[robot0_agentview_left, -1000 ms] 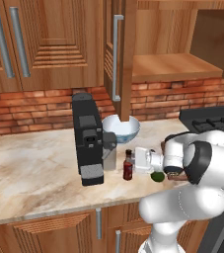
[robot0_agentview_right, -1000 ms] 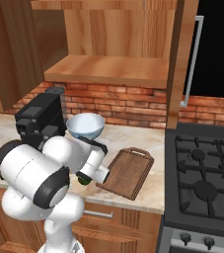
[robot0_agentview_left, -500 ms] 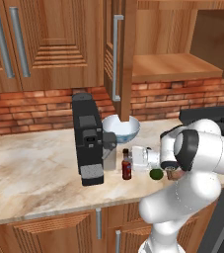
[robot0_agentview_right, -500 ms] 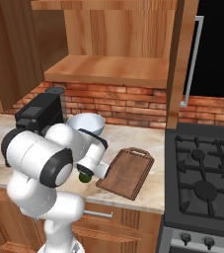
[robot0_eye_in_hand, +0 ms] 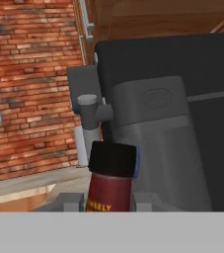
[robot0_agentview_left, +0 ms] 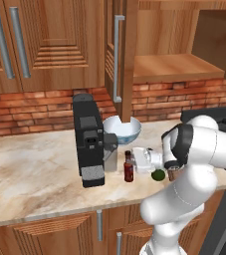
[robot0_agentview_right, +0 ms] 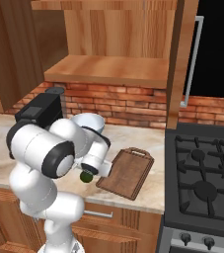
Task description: Open the cabinet. Place the bowl and condiment on the counter. Then place the lime and garlic on the cutting board.
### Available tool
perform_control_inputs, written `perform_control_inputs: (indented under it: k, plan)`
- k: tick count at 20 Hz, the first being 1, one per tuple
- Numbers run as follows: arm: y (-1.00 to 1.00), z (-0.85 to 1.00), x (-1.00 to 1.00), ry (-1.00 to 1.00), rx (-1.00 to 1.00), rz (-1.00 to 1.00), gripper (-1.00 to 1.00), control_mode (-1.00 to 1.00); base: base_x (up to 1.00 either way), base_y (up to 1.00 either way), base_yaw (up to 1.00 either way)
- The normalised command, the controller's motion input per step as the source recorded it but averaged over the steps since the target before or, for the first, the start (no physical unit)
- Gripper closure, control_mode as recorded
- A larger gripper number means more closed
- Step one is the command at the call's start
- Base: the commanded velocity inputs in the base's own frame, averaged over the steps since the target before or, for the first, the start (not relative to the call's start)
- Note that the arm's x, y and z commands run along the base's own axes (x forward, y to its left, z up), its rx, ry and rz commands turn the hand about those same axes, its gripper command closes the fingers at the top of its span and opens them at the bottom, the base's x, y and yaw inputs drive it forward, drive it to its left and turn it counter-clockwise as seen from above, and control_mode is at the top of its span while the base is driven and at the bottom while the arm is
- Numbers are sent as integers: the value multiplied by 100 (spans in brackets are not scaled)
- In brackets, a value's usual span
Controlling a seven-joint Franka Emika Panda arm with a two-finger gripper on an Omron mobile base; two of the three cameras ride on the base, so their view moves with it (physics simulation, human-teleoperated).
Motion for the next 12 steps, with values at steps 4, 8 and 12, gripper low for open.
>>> perform_control_inputs:
  k: [4, 8, 12]
  plan:
    - [-3, -40, -30, -6, 0, 7, 100, -100, 0, 0, 0]
    - [-1, -37, -37, -8, 0, 7, -100, -100, 0, 0, 0]
    - [0, -8, -31, -9, 0, 4, -100, -100, 0, 0, 0]
